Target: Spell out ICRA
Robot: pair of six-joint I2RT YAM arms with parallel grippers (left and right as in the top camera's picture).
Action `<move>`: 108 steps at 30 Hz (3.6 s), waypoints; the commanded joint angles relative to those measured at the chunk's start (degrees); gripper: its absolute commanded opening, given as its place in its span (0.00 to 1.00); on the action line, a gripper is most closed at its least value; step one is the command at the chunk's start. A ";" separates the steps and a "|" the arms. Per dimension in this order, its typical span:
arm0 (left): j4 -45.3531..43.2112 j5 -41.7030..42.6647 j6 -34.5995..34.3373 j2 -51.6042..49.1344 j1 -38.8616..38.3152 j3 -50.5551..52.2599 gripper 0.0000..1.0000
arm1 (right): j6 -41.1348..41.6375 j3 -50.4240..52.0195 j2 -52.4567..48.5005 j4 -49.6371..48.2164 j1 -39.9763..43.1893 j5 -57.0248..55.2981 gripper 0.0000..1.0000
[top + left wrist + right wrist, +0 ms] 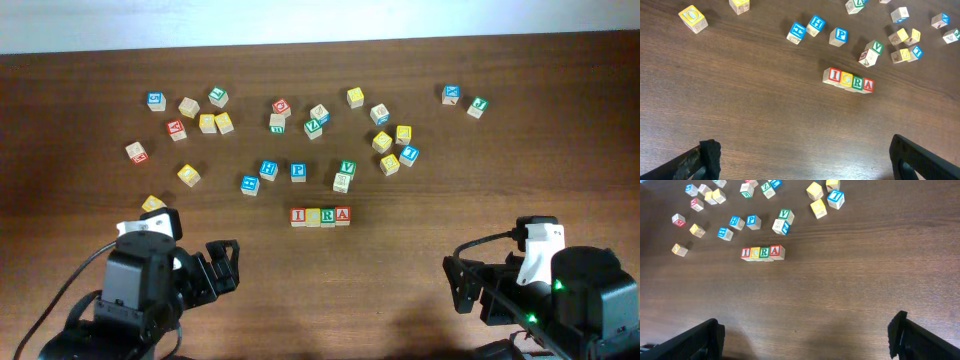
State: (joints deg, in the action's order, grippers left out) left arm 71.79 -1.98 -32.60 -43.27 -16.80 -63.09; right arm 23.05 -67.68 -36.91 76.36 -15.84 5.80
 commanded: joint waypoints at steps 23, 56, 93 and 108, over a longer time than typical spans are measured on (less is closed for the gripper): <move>0.13 -0.83 -0.57 0.22 0.09 0.42 0.99 | -6.49 31.17 30.71 -22.97 9.51 -3.93 0.98; 0.15 -0.83 -0.59 0.22 0.09 0.42 0.99 | -18.99 67.36 36.72 -71.84 12.48 -3.30 0.98; -20.04 14.21 35.45 11.96 15.19 12.37 0.99 | -19.21 67.36 36.72 -72.06 12.48 -2.86 0.98; -53.70 9.64 37.38 38.45 15.21 49.42 0.99 | -19.21 67.36 36.72 -72.06 12.48 -2.86 0.99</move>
State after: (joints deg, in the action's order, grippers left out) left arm 21.12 8.80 3.84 -9.13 -2.04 -18.81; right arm 3.90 -0.60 -0.71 3.92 -3.77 3.42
